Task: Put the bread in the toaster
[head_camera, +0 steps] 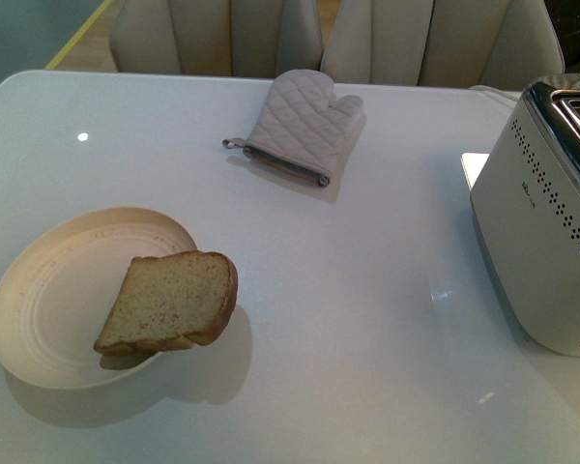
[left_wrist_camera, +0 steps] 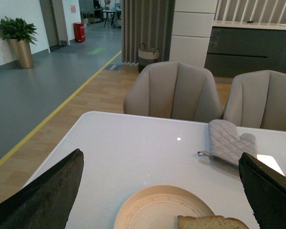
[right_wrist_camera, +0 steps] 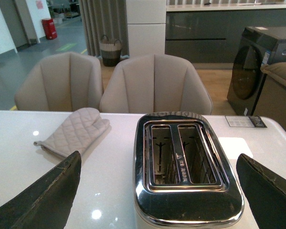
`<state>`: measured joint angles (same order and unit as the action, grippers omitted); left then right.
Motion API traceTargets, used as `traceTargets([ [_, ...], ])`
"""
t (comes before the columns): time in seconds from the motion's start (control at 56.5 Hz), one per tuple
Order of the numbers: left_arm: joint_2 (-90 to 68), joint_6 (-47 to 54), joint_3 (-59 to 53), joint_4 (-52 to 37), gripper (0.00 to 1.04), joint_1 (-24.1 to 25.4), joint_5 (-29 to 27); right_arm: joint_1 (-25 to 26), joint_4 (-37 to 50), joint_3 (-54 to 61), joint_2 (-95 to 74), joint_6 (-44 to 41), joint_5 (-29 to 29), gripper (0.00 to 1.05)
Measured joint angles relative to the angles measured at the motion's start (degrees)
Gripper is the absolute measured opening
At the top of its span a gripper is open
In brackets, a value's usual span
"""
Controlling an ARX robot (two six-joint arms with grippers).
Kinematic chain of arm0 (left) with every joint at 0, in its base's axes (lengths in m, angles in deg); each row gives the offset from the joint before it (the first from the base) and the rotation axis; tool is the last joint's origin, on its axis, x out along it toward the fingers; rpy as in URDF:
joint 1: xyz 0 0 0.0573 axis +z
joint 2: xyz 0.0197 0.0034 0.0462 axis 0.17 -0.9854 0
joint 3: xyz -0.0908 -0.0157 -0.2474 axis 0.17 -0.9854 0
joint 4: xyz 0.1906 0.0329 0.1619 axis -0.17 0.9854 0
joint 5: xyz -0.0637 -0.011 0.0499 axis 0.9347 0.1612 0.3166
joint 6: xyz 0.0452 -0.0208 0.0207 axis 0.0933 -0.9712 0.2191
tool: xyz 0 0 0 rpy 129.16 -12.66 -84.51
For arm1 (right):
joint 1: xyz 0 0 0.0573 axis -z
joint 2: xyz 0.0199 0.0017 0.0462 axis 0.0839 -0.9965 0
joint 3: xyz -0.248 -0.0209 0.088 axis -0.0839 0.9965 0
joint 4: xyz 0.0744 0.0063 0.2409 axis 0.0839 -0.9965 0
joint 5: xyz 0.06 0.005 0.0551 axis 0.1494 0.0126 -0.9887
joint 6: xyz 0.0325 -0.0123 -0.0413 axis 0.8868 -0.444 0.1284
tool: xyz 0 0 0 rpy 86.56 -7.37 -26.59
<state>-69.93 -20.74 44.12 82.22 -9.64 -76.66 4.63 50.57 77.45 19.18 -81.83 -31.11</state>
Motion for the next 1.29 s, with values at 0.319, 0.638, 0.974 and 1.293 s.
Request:
traceTargets([
  [0.319, 0.0, 0.0, 0.0, 0.0, 0.97, 0.0, 0.0, 0.0, 0.0, 0.0, 0.0, 0.0, 0.0, 0.96],
  [0.638, 0.0, 0.0, 0.0, 0.0, 0.97, 0.0, 0.0, 0.0, 0.0, 0.0, 0.0, 0.0, 0.0, 0.96],
  [0.974, -30.51, -3.52, 14.51, 21.4, 0.97, 8.22, 20.0, 0.0, 0.0, 0.0, 0.02, 0.0, -0.02, 0.96],
  [1.293, -78.14, -0.79, 24.74, -12.22, 0.97, 12.15, 17.49, 0.0, 0.0, 0.0, 0.02, 0.0, -0.02, 0.96],
])
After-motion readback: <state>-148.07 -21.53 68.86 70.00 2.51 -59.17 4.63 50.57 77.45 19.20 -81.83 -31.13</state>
